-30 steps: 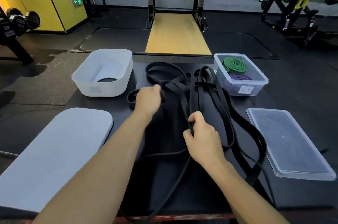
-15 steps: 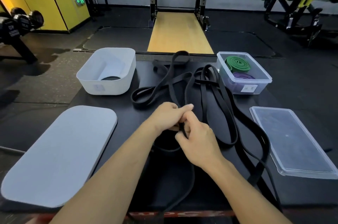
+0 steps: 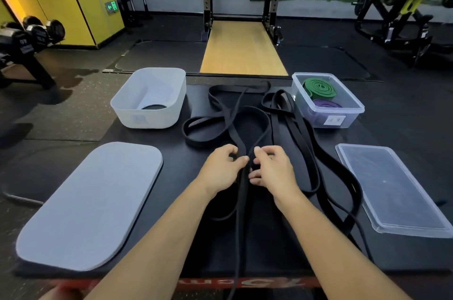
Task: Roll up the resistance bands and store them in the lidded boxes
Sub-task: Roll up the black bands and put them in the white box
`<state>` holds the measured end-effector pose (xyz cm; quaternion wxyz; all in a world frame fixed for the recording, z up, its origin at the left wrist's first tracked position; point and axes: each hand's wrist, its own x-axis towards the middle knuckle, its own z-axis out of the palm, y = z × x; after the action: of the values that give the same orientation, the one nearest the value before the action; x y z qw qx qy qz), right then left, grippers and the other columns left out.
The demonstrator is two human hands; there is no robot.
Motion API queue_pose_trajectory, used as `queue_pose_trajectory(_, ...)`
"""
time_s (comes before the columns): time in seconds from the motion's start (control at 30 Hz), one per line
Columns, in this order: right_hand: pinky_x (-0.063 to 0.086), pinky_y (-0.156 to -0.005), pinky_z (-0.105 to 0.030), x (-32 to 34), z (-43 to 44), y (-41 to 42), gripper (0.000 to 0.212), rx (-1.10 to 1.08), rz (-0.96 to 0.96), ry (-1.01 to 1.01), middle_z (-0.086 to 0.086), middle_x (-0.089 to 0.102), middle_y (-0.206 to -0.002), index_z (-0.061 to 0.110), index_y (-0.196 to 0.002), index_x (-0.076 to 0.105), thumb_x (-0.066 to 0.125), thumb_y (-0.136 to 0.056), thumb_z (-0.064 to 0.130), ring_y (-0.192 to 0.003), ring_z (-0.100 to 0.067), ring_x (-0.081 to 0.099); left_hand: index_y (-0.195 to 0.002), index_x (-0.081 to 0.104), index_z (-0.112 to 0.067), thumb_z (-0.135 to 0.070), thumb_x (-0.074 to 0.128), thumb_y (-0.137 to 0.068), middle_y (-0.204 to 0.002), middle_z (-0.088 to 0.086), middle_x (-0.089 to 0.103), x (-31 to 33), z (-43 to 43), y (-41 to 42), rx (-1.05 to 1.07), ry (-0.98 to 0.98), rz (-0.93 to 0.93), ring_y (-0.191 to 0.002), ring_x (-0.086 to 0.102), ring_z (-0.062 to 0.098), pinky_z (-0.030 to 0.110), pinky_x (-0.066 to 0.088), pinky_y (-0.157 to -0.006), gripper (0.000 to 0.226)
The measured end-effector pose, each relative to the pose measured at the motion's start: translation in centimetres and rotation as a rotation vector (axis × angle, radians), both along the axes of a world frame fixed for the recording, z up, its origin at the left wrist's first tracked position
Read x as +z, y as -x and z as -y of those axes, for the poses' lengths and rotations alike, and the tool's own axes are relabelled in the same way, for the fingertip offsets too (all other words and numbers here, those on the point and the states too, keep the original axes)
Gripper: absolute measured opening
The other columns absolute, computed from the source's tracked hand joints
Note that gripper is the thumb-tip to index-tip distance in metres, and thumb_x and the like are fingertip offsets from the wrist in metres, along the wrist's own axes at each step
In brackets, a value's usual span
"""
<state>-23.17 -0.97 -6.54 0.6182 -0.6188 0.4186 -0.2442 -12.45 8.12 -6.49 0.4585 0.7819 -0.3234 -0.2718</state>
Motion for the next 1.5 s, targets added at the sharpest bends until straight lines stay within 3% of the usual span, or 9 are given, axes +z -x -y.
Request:
queue_pose_trajectory(0.13,0.048,-0.053,-0.025,0.0,1.3,-0.9,0.014,0.038,-0.075,0.002,-0.005,0.073,-0.1,0.019,-0.112,0.065,0.063,-0.101,0.027,-0.059,-0.015,0.067,-0.109,0.064,-0.002,-0.032,0.052,-0.106,-0.093,0.019,0.072,0.3,0.2,0.8,-0.026,-0.053,0.072,-0.073,0.061,0.022,0.048,0.054,-0.078,0.032)
queue_pose_trajectory(0.27,0.043,-0.052,-0.025,0.2,1.5,-1.0,0.03,0.051,-0.014,-0.112,-0.005,0.071,-0.091,0.02,-0.123,0.063,0.072,-0.095,0.023,-0.059,-0.015,0.062,-0.084,0.05,-0.012,-0.023,0.041,-0.109,-0.091,0.008,0.063,0.1,0.4,1.0,0.005,-0.07,0.011,-0.076,0.052,0.016,0.032,0.044,-0.069,0.029)
queue_pose_trajectory(0.6,0.058,-0.066,-0.028,1.2,1.5,-0.9,0.018,0.133,0.081,-0.231,-0.006,0.077,-0.11,0.018,-0.116,0.071,0.065,-0.099,0.02,-0.098,-0.021,0.074,-0.121,0.058,-0.035,-0.033,0.046,-0.108,-0.094,-0.021,0.062,1.3,-0.8,2.0,-0.178,-0.029,-0.025,-0.085,0.058,-0.004,0.016,0.04,-0.072,0.018)
queue_pose_trajectory(0.8,0.056,-0.079,-0.031,1.1,1.8,-1.4,0.005,0.006,0.326,-0.386,-0.013,0.078,-0.107,0.011,-0.107,0.061,0.06,-0.103,0.01,-0.102,-0.024,0.074,-0.112,0.066,-0.045,-0.015,0.053,-0.104,-0.107,-0.009,0.061,0.7,-1.9,1.4,-0.22,0.044,-0.006,-0.087,0.061,0.006,0.024,0.052,-0.082,0.033)
queue_pose_trajectory(0.87,0.057,-0.075,-0.029,1.0,1.5,-1.3,0.017,-0.014,0.38,-0.391,-0.01,0.078,-0.103,0.012,-0.113,0.062,0.062,-0.099,0.003,-0.088,-0.014,0.074,-0.094,0.072,-0.025,-0.032,0.063,-0.101,-0.1,-0.004,0.058,1.1,-1.9,1.0,-0.191,0.067,-0.053,-0.085,0.059,0.014,0.036,0.053,-0.088,0.013)
queue_pose_trajectory(1.0,0.058,-0.072,-0.028,1.6,0.9,-0.7,0.021,0.048,0.436,-0.328,-0.005,0.076,-0.09,0.014,-0.107,0.064,0.058,-0.098,-0.004,-0.078,-0.012,0.072,-0.092,0.069,-0.023,-0.078,0.052,-0.088,-0.099,-0.014,0.074,1.7,-1.3,0.6,0.048,0.1,-0.096,-0.096,0.071,0.017,0.048,0.056,-0.1,0.058)
queue_pose_trajectory(1.17,0.056,-0.079,-0.038,1.8,0.0,-0.1,0.023,0.171,0.364,-0.226,-0.007,0.073,-0.09,0.016,-0.102,0.064,0.058,-0.094,-0.004,-0.087,-0.023,0.069,-0.099,0.064,-0.019,-0.055,0.052,-0.104,-0.083,-0.012,0.067,3.7,0.7,0.5,0.075,0.203,-0.326,-0.076,0.061,0.004,0.028,0.052,-0.079,0.039)
queue_pose_trajectory(1.3,0.046,-0.072,-0.036,1.7,-0.4,0.3,0.022,0.23,0.3,-0.107,0.001,0.068,-0.1,0.021,-0.085,0.058,0.061,-0.085,-0.001,-0.082,-0.018,0.057,-0.12,0.069,-0.01,-0.024,0.058,-0.105,-0.108,0.0,0.078,4.8,2.1,0.6,0.142,0.27,-0.408,-0.101,0.072,0.015,0.032,0.058,-0.089,0.023)
queue_pose_trajectory(1.5,0.051,-0.063,-0.031,2.4,-0.2,-0.1,0.033,0.052,0.28,-0.129,-0.006,0.064,-0.082,0.01,-0.092,0.068,0.054,-0.105,0.037,-0.068,-0.018,0.055,-0.097,0.066,-0.04,-0.007,0.045,-0.109,-0.085,-0.009,0.074,5.2,1.3,2.5,0.206,0.49,-0.472,-0.084,0.068,0.007,0.022,0.055,-0.081,0.041)
